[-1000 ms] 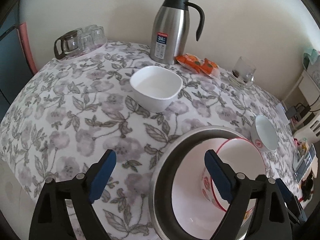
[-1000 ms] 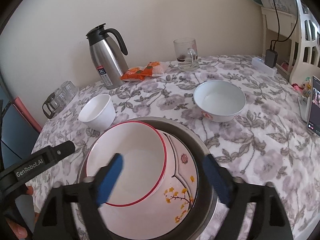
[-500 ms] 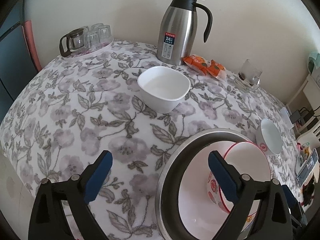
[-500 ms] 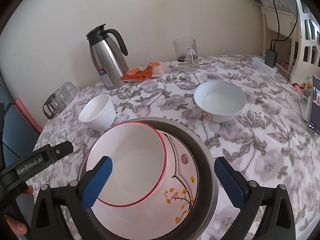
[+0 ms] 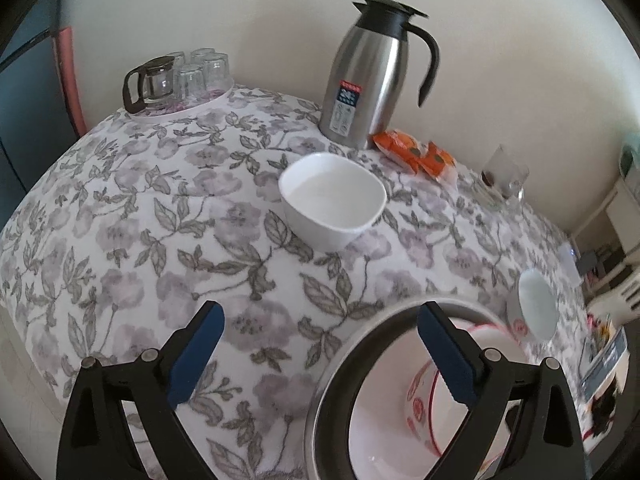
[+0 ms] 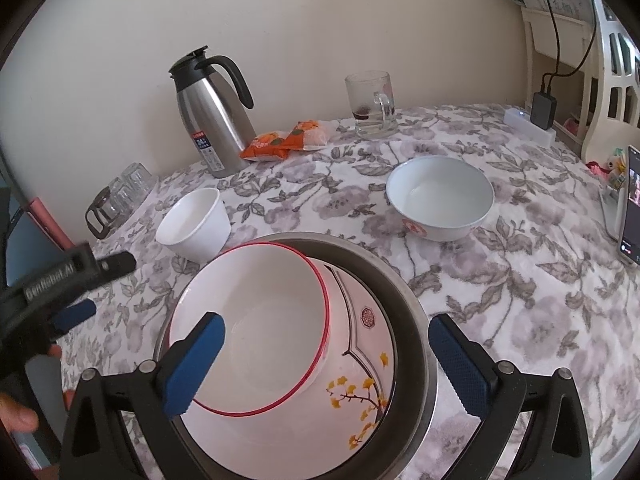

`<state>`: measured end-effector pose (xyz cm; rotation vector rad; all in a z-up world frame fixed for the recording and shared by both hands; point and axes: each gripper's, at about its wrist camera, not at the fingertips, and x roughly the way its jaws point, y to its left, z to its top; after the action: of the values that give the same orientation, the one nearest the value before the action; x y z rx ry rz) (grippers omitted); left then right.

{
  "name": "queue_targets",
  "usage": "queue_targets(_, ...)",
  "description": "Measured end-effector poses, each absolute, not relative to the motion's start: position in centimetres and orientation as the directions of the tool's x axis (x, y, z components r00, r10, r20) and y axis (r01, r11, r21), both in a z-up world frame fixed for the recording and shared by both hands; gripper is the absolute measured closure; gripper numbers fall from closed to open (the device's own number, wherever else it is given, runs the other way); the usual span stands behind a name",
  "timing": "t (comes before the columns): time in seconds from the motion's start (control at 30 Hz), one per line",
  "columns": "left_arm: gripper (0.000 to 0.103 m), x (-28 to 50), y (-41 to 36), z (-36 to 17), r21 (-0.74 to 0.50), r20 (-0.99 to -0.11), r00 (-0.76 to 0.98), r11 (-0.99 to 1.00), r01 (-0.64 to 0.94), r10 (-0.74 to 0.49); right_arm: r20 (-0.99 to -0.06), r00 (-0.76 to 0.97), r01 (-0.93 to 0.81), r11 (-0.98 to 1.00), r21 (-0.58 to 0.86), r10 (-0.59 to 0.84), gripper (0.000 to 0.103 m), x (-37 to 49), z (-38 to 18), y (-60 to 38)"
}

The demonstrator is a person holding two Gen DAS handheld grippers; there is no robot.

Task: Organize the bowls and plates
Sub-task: 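Withdraw both tools and move them toward the square white bowl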

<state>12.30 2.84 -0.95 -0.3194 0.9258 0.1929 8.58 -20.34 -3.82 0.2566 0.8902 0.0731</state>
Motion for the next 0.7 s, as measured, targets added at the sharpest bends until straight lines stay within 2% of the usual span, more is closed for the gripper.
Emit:
queue_targets(0.23, 0.006, 13.9, 3.9, -0.6, -0.242, -0.8, 0.6, 0.913, -0.329, 0.004, -0.764, 0.631, 0.083, 0.967, 0.24, 0.136, 0.0, 9.3, -3.0, -21.2)
queue_targets(0.7, 0.005, 16.9, 5.9, 1.4, -0.296, -0.734, 0.679, 0.894, -0.337, 0.013, -0.738, 0.65, 0.023, 0.966, 0.257, 0.181, 0.0, 13.8, 2.6, -21.7)
